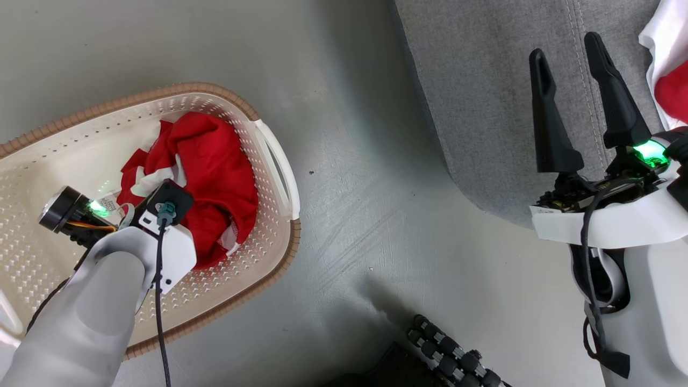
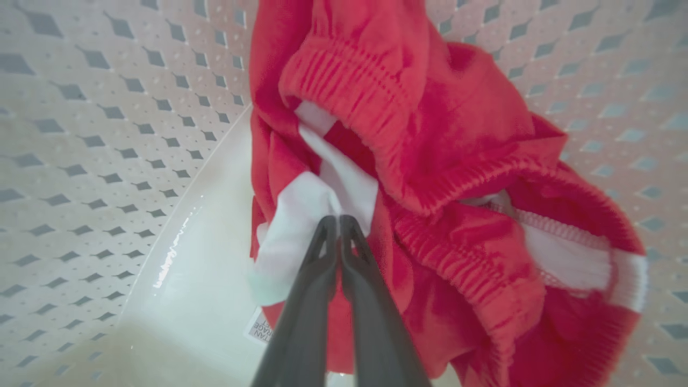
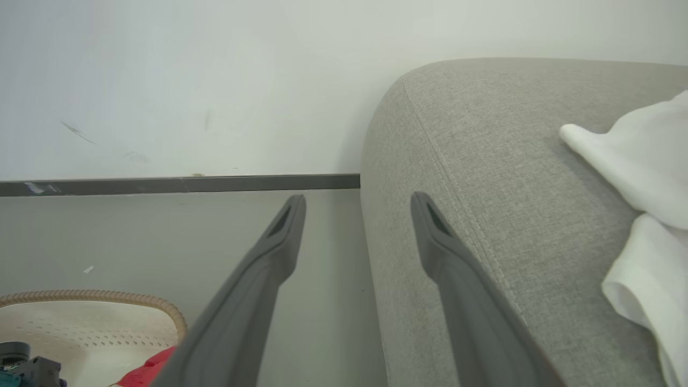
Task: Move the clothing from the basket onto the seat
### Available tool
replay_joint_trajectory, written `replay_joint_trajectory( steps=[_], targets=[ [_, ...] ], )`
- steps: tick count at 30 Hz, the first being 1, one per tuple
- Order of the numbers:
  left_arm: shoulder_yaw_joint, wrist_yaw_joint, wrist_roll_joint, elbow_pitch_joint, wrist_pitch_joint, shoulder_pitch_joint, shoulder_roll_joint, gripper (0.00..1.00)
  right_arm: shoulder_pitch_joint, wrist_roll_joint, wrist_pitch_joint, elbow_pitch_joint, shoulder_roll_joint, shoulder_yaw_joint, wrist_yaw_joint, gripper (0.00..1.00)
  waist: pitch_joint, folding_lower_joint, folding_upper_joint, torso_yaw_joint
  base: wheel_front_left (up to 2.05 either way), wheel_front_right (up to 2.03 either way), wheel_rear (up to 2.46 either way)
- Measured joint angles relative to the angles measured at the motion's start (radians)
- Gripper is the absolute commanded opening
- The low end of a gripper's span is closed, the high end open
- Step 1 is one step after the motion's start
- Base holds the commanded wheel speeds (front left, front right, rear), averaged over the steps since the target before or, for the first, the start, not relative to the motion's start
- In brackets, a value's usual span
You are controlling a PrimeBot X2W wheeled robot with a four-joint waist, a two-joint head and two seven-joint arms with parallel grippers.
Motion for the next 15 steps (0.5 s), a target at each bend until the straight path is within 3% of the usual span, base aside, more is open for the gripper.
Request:
replay_joint_trajectory(
  steps=[15],
  targets=[
    [0.005,0.018,-0.012,-0.036,-0.099,-0.001,-0.032,0.00,-0.042,-0.018,0.000,0.016,0.000,0.003,0.000,1.00,-0.035,-0.0001,0.0000,0.048,0.00,0.00,0.00]
  ],
)
